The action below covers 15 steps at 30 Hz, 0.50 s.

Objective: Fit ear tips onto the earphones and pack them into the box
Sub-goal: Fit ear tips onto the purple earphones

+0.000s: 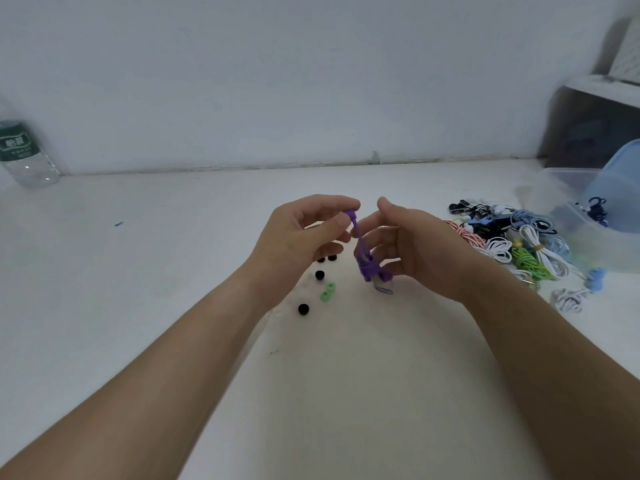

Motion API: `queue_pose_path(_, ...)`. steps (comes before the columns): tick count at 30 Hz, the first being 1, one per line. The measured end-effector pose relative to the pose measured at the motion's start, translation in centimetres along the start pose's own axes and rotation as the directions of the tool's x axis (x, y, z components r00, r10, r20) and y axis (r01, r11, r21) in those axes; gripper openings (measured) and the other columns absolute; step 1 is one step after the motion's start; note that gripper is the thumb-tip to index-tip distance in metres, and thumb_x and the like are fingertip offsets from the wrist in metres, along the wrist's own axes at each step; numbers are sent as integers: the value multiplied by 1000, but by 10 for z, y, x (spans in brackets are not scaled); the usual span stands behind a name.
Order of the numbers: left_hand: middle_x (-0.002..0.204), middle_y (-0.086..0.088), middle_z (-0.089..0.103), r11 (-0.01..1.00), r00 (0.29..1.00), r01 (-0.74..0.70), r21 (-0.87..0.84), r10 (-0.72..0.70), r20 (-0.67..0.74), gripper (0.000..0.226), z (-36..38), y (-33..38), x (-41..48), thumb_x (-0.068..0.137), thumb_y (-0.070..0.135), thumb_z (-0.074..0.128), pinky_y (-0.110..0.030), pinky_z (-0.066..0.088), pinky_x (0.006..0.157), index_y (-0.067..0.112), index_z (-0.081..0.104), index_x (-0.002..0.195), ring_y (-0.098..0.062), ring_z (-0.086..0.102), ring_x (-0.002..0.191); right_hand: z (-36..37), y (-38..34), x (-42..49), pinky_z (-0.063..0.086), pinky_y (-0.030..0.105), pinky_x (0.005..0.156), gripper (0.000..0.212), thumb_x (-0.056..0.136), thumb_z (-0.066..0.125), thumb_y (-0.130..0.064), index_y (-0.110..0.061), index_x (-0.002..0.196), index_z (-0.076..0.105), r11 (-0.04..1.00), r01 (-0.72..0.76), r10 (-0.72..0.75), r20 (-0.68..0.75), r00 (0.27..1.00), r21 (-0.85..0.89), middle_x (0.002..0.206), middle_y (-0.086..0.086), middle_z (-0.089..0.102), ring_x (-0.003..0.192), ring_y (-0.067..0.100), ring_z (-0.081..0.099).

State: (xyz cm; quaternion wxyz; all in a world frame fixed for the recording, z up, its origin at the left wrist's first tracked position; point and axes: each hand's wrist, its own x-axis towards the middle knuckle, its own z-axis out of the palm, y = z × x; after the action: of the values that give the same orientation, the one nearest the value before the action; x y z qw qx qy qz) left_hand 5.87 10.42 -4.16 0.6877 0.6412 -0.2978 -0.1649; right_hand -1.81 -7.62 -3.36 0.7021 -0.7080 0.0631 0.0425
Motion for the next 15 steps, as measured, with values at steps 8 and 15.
queue_pose_path(8,88,-3,67,987,999,-12,-161,7,-31,20,2,3,0,97,-1,57,-24,55,78,8,72,107,-16,66,77,-9,3,-4,48,34,69,29,79,54,-18,-21,95,78,998,23,-11,212,977,-56,98,8,72,78,20,62)
queue_pose_path(15,88,-1,70,967,996,29,-254,-49,-71,19,1,3,1,98,1,57,-25,55,80,7,70,111,-15,67,78,-15,8,-4,47,36,79,29,78,68,-2,-12,104,74,991,91,-65,247,967,-93,102,12,71,86,20,62)
